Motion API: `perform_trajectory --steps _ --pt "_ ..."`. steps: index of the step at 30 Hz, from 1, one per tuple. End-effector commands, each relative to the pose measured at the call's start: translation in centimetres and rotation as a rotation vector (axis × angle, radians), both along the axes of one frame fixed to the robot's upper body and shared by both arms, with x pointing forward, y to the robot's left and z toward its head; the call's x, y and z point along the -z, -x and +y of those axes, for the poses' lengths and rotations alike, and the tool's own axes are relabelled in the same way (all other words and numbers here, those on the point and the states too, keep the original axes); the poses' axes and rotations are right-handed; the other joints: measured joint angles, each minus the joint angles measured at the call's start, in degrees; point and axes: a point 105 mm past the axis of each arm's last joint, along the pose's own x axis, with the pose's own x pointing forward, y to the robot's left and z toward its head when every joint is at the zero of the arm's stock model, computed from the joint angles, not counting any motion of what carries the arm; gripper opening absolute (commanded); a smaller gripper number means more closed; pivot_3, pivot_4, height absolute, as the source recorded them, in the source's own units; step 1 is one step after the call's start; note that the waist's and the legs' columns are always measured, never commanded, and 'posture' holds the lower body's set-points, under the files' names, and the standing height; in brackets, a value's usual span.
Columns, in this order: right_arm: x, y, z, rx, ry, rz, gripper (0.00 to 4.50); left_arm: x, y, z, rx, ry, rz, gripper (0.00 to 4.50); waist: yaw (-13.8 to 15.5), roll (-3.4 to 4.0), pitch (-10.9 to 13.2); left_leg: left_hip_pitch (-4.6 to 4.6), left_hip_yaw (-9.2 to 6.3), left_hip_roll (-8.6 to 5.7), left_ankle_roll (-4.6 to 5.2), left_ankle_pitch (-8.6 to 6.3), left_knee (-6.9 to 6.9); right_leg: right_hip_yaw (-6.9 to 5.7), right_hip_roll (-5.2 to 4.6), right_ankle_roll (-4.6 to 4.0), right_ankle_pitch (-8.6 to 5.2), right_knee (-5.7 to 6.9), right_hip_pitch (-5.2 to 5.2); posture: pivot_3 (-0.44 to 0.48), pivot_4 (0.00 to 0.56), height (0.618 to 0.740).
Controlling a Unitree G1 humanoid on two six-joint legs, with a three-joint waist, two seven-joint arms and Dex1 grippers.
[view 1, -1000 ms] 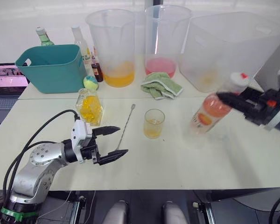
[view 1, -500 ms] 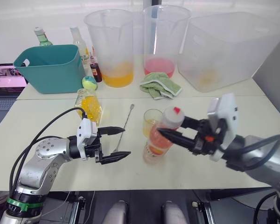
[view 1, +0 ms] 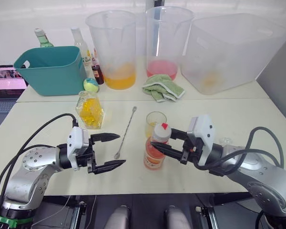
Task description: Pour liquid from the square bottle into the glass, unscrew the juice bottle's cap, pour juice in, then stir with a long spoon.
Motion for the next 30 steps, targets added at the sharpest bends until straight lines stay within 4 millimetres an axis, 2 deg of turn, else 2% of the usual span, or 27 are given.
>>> perform_trajectory --steps 1,3,5,11,15,18,23,30 --pt "-0.7 0.0 -0.4 -0.017 -0.018 -0.032 1.53 -1.7 0.9 0.2 0.022 0.001 -0.066 4.50 0.01 0.00 0.00 0.00 0.00 0.01 0.00 0.00 0.00 0.00 0.01 0.00 0.00 0.00 0.00 0.000 0.150 0.738" --pt "-1.0 0.1 -0.7 -0.031 -0.015 -0.041 1.53 -2.1 1.2 0.4 0.014 0.007 -0.060 4.50 0.03 -0.01 0.01 -0.01 0.00 0.02 0.00 0.00 0.00 0.00 0.02 0.00 0.00 0.00 0.00 0.000 0.150 0.738" --pt "-1.4 0.1 -1.0 -0.045 -0.012 -0.048 2.54 -2.4 1.5 0.7 0.010 0.010 -0.054 4.50 0.04 -0.01 0.01 0.00 0.01 0.05 0.00 0.00 0.00 0.03 0.02 -0.01 0.01 0.00 -0.01 0.000 0.150 0.738" --pt "-2.7 -0.2 -1.9 -0.129 -0.018 -0.042 4.48 -2.1 2.2 1.9 0.022 -0.037 -0.023 4.50 0.11 -0.01 0.01 -0.01 0.05 0.06 0.00 0.00 0.00 0.03 0.02 -0.01 0.01 -0.02 -0.01 0.000 0.150 0.738" --pt "-2.8 -0.5 -2.1 -0.233 -0.019 -0.009 4.48 -2.0 1.9 1.8 0.035 -0.037 -0.025 4.50 0.21 -0.02 0.01 -0.01 0.06 0.06 0.00 0.00 0.00 0.01 0.05 -0.02 0.01 -0.05 0.00 0.000 0.150 0.738" --pt "-1.9 -1.4 -2.4 -0.318 -0.029 0.024 4.48 -2.1 1.4 1.4 0.046 -0.031 -0.036 4.50 0.21 -0.03 0.02 -0.01 0.05 0.06 0.00 0.00 0.00 0.01 0.05 -0.02 0.02 -0.04 0.00 0.000 0.150 0.738" --pt "-1.6 -2.9 -1.3 -0.436 -0.035 0.013 4.48 -2.0 1.3 1.2 0.070 -0.041 -0.036 4.50 -0.41 -0.03 0.02 0.00 0.07 0.11 -0.01 -0.01 -0.02 0.03 0.09 -0.05 0.03 0.00 -0.06 0.000 0.150 0.738" --pt "-0.9 -3.3 -0.5 -0.523 0.003 -0.005 4.48 -2.1 1.3 1.2 0.079 -0.054 -0.038 4.50 -0.13 -0.03 0.02 -0.03 0.02 0.14 -0.07 -0.04 -0.05 0.03 0.13 -0.10 0.06 -0.01 -0.10 0.000 0.150 0.738"
